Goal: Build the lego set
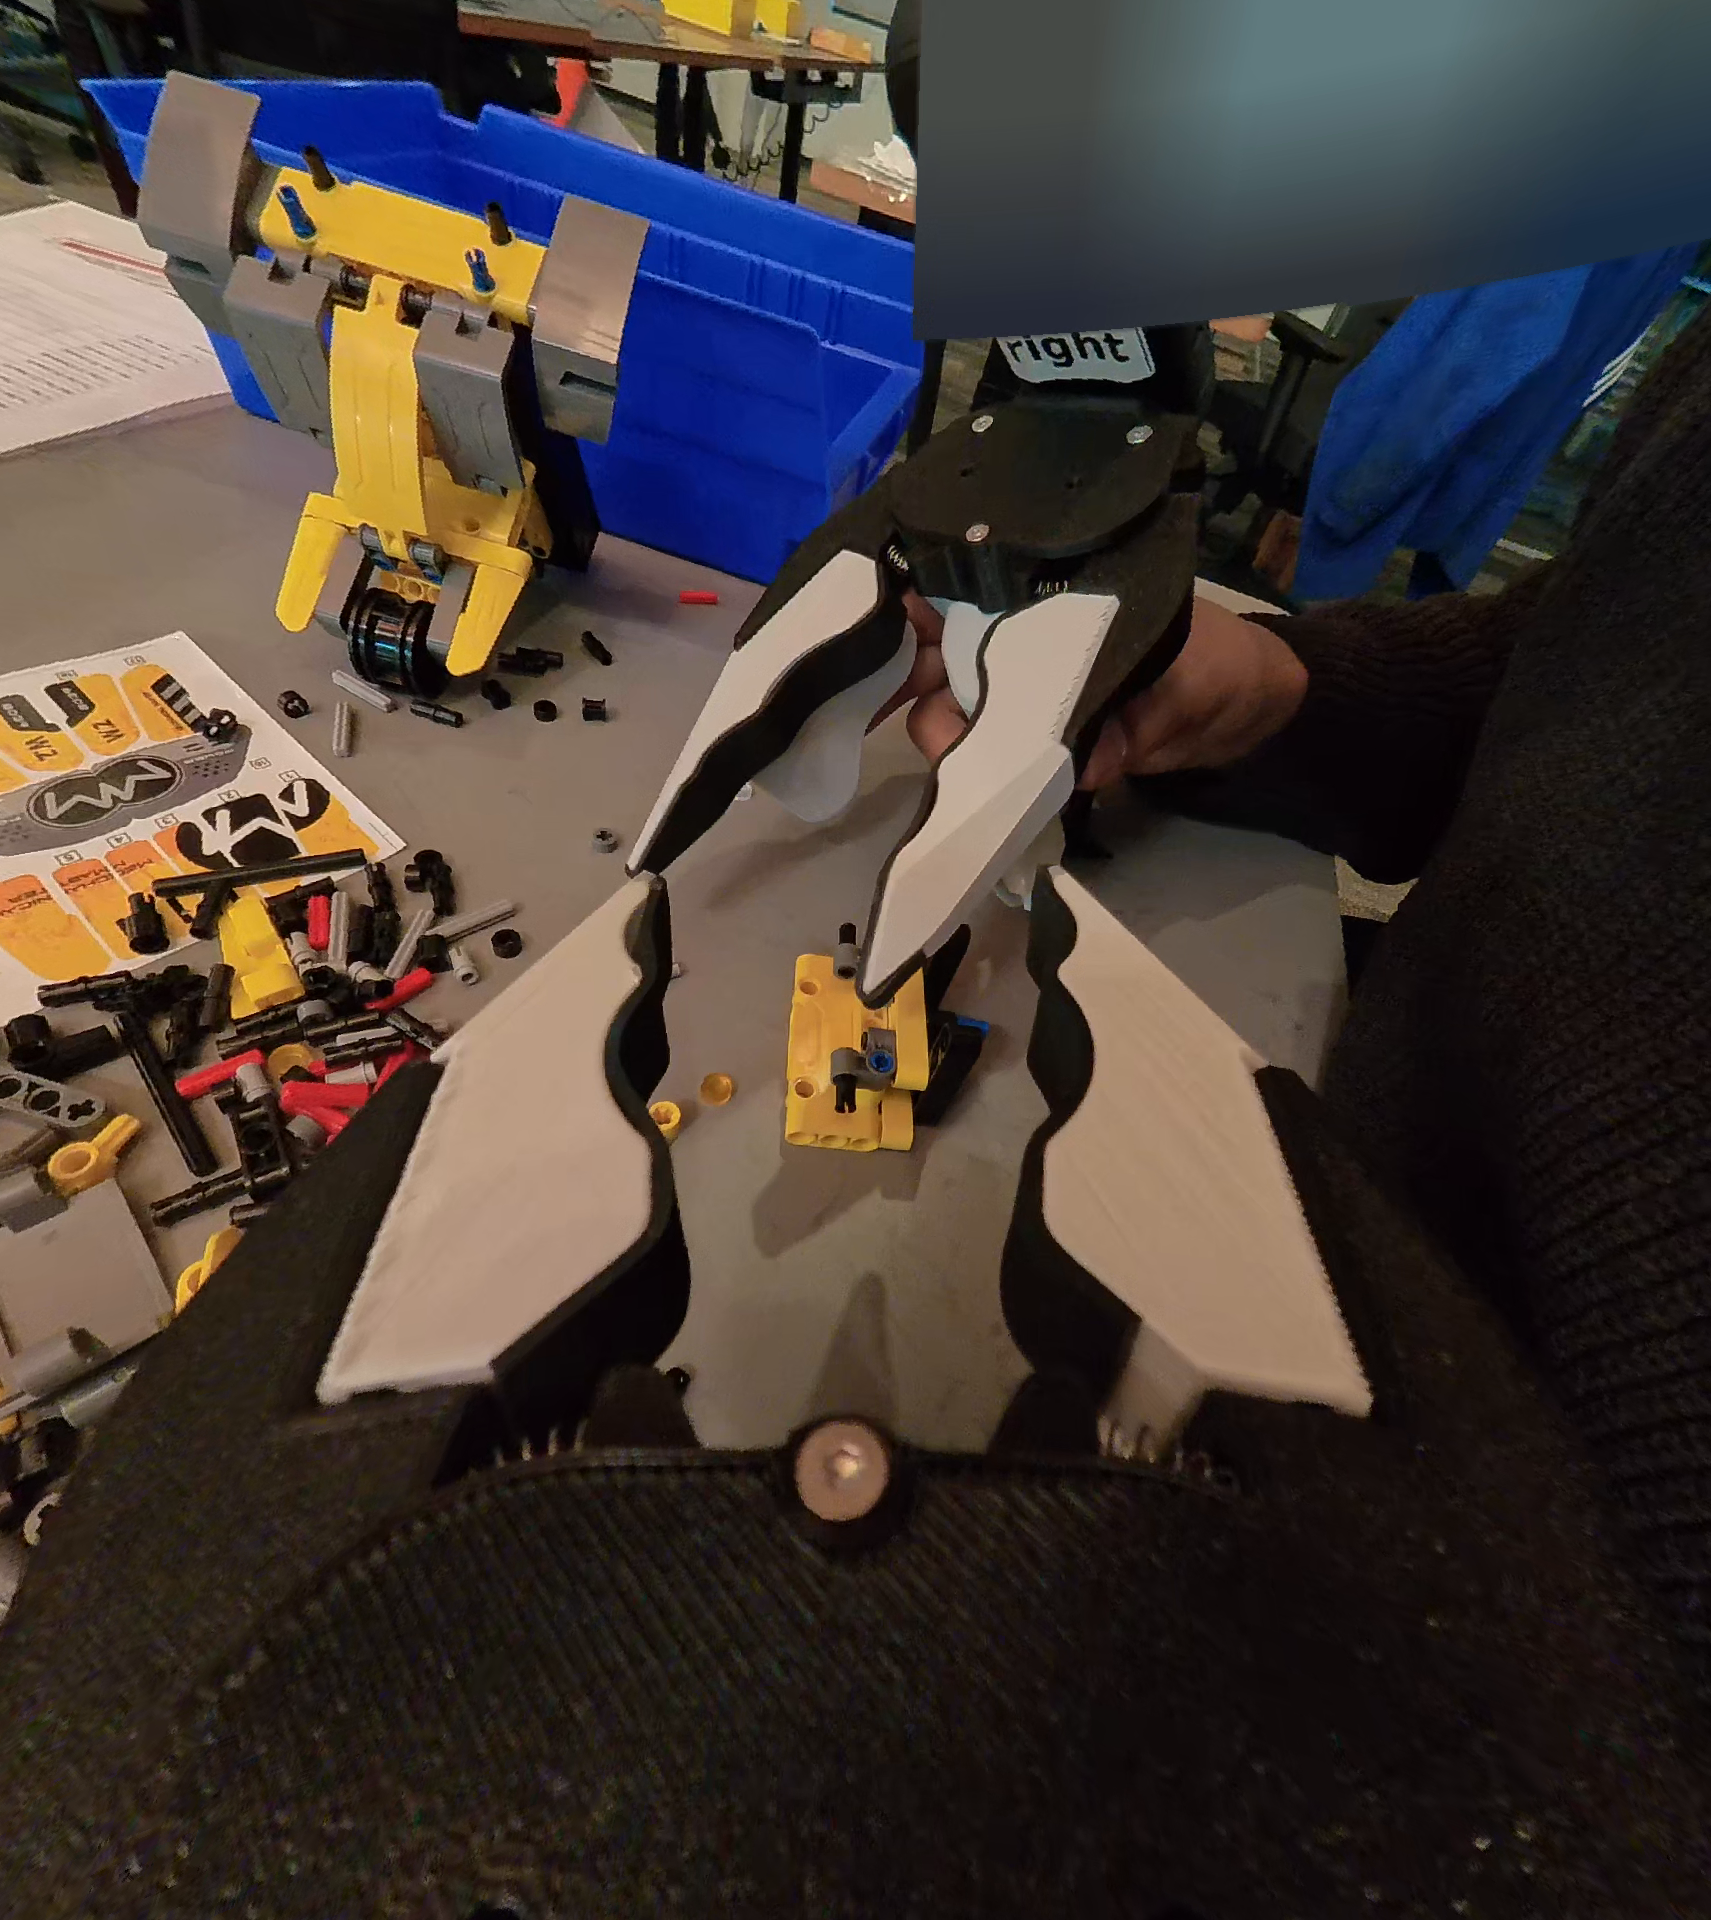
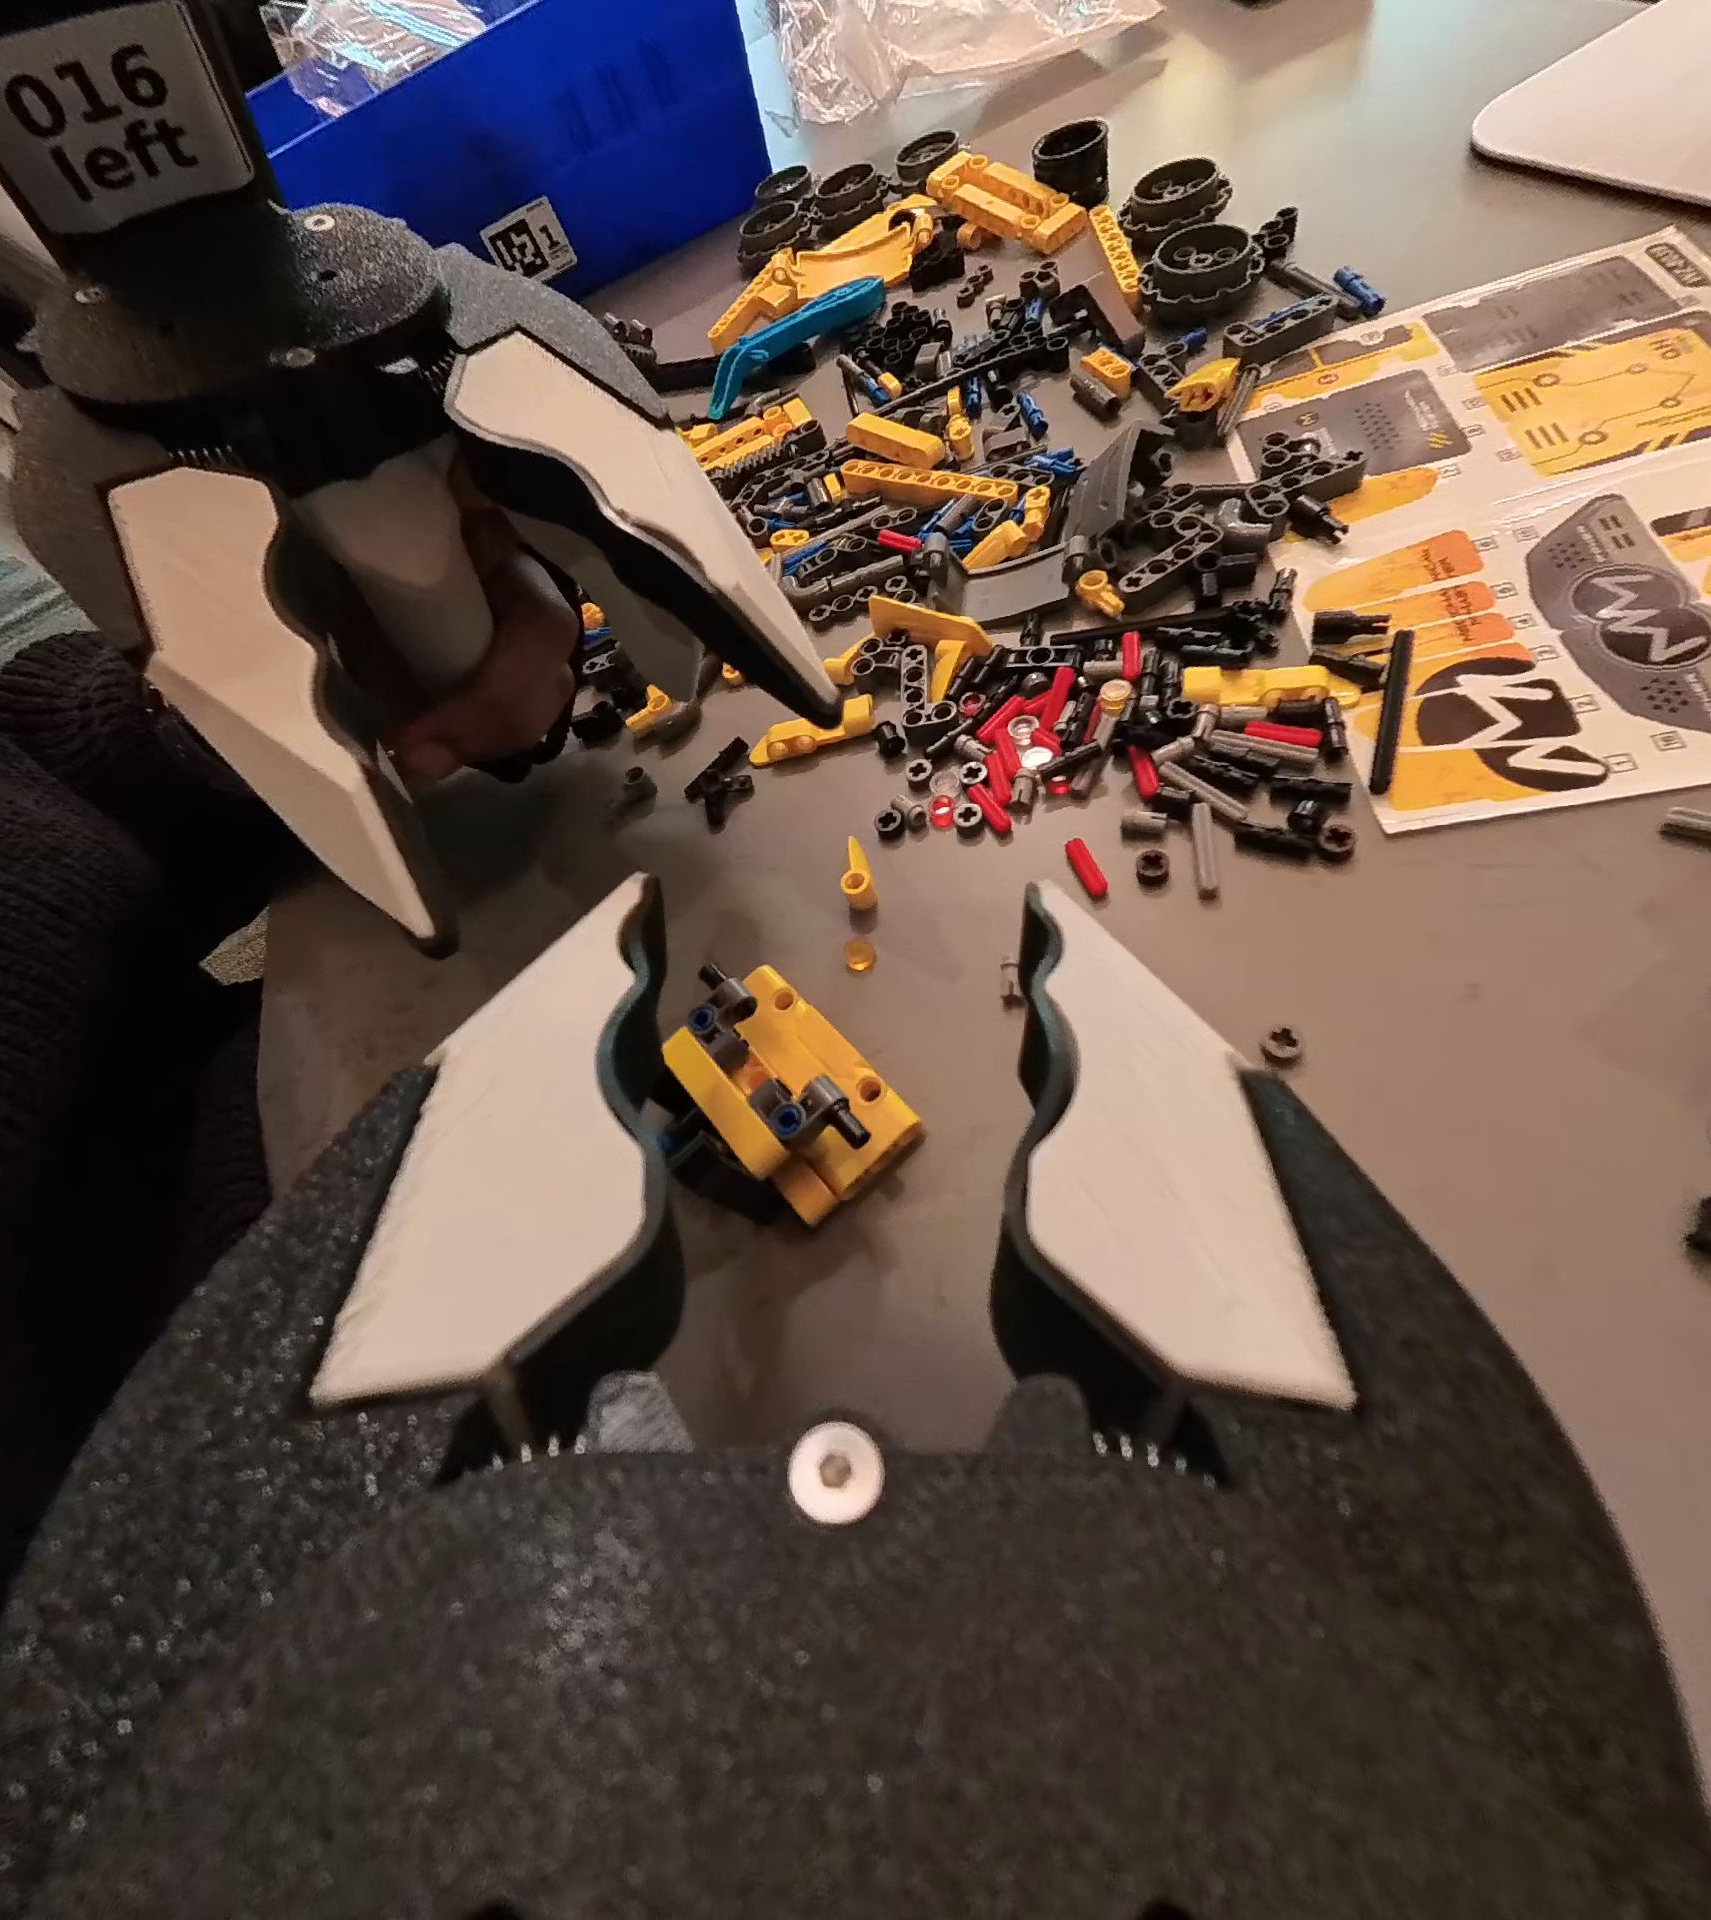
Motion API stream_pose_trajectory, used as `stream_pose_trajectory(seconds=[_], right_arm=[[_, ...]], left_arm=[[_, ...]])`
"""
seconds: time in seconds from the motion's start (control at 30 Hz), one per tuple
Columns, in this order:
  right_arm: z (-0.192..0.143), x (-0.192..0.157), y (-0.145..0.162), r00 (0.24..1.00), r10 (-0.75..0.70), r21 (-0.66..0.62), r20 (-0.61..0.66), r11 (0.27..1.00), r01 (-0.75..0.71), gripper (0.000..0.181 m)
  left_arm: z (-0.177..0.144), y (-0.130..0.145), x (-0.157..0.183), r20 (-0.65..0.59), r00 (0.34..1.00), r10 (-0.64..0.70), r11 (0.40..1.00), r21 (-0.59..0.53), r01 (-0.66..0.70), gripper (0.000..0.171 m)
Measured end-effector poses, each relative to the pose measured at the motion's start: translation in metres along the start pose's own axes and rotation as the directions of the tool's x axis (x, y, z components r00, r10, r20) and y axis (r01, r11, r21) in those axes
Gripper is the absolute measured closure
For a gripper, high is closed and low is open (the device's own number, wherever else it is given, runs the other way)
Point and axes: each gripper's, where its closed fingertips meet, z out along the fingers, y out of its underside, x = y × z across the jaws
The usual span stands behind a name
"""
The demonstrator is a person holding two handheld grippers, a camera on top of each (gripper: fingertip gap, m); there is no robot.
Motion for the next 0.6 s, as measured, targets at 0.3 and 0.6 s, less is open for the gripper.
stream_pose_trajectory(seconds=[0.3, 0.6], right_arm=[[0.0004, -0.0035, -0.0009, 1.000, -0.004, 0.006, 0.016, 1.000, 0.004, 0.114], [0.0003, -0.0036, -0.0008, 1.000, -0.002, 0.007, 0.019, 1.000, 0.002, 0.114]], left_arm=[[0.0007, 0.0007, 0.0005, -0.004, 1.000, -0.006, 1.000, -0.003, 0.006, 0.103], [0.0016, 0.0015, 0.0016, -0.012, 1.000, -0.013, 1.000, -0.005, 0.013, 0.102]])
